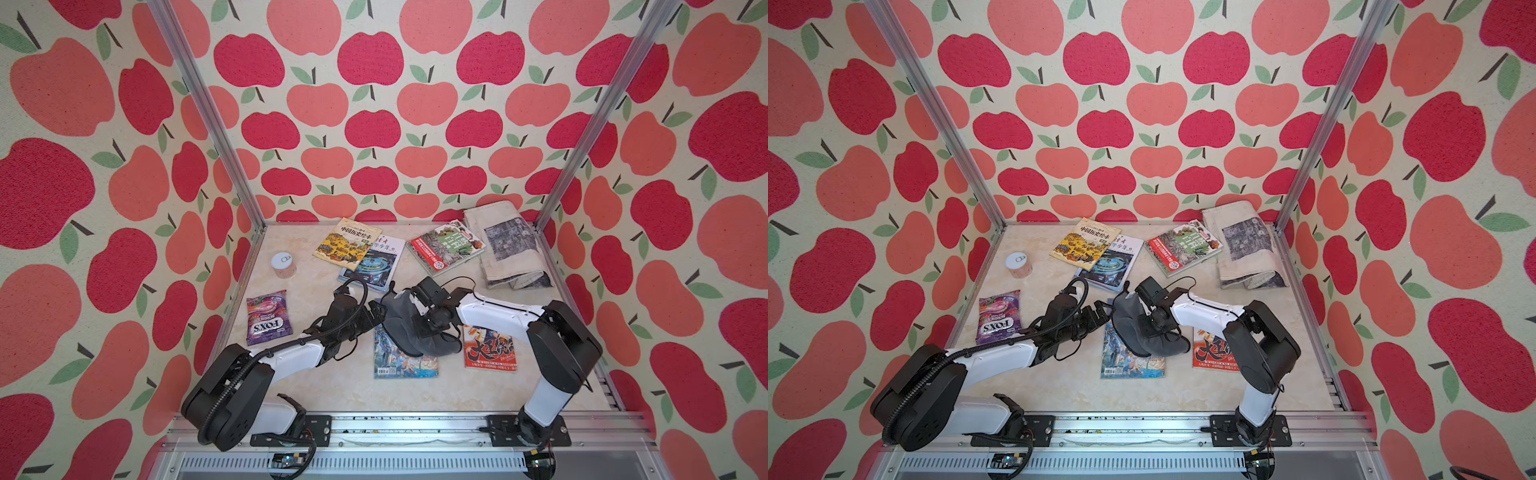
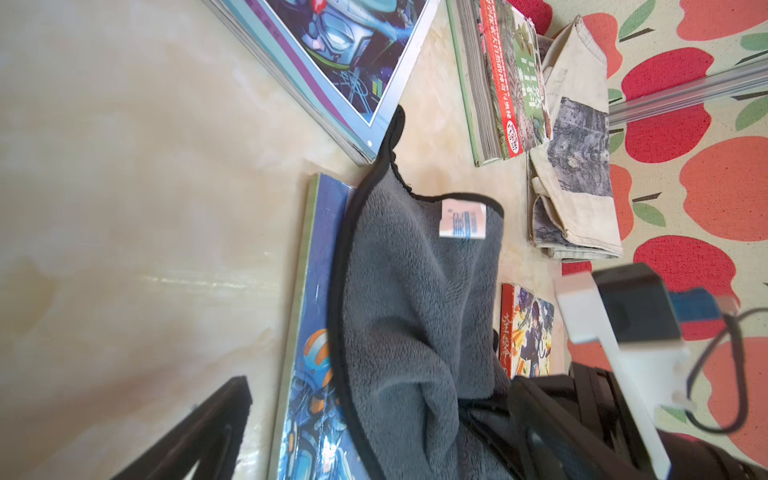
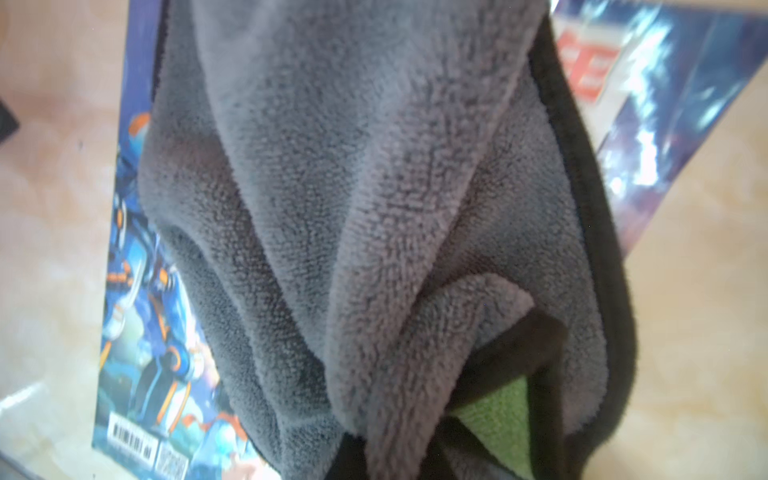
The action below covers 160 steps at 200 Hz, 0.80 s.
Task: Wipe the cover of the book
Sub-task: Adjust the book at the center of the board.
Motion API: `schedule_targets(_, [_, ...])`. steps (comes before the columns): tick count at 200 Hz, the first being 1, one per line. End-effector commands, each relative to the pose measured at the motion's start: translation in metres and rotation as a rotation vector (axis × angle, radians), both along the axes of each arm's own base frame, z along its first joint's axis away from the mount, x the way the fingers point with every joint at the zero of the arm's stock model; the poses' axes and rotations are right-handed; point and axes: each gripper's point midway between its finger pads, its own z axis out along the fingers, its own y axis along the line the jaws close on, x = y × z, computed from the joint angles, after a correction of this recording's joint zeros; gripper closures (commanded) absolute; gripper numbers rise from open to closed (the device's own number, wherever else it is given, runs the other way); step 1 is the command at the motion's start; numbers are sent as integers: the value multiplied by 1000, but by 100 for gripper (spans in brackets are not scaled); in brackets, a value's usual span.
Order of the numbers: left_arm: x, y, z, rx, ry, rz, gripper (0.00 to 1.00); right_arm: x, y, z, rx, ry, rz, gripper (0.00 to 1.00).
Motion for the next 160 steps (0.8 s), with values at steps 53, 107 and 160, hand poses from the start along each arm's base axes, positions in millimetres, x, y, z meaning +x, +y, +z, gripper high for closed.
schedule_targets(53, [-2,-6,-11,-6,13,-8,1,-41,-41,-7,-61,-2,-73,100])
schedule_targets(107, [-14,-15,-15,3,40,-32,1,29,-29,-6,-41,-24,-114,100])
schedule_targets(160, [-21,-15,-16,5,43,-30,1,89,-20,7,-51,-54,-117,100])
